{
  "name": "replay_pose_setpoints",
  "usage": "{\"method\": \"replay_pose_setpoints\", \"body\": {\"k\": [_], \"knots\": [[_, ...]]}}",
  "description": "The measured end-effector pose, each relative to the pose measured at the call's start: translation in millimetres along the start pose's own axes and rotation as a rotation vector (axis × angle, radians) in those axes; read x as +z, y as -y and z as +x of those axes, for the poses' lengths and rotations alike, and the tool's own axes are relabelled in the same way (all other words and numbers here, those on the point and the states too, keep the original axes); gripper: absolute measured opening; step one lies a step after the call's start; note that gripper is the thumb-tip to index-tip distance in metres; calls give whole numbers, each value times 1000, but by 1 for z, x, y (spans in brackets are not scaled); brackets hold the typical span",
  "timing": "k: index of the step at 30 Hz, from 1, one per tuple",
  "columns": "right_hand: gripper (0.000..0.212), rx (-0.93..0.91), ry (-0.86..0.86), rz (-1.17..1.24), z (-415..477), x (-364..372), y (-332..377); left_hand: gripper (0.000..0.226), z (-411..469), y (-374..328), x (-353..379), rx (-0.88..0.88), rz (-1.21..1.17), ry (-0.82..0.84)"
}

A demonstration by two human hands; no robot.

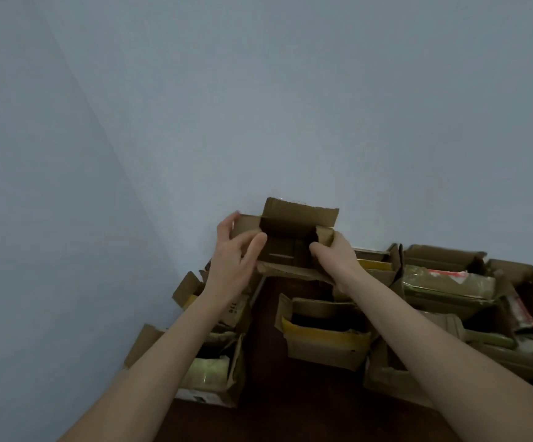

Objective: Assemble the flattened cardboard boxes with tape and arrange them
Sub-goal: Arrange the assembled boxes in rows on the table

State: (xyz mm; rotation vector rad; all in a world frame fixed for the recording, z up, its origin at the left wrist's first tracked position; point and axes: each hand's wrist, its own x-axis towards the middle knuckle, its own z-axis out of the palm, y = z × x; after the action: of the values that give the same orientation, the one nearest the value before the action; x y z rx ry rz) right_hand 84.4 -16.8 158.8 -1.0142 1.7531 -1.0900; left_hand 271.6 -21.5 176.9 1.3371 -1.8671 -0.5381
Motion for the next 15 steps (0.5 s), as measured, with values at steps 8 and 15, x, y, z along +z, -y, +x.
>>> {"method": "replay_pose_setpoints", "body": {"k": [8, 15], "knots": [[20, -47, 2, 140, -37, -37, 5, 50, -21, -19, -5, -297, -112, -100], [13, 74, 233, 91, -79, -81, -10, 31, -64, -32, -16, -311, -269, -11]]}}
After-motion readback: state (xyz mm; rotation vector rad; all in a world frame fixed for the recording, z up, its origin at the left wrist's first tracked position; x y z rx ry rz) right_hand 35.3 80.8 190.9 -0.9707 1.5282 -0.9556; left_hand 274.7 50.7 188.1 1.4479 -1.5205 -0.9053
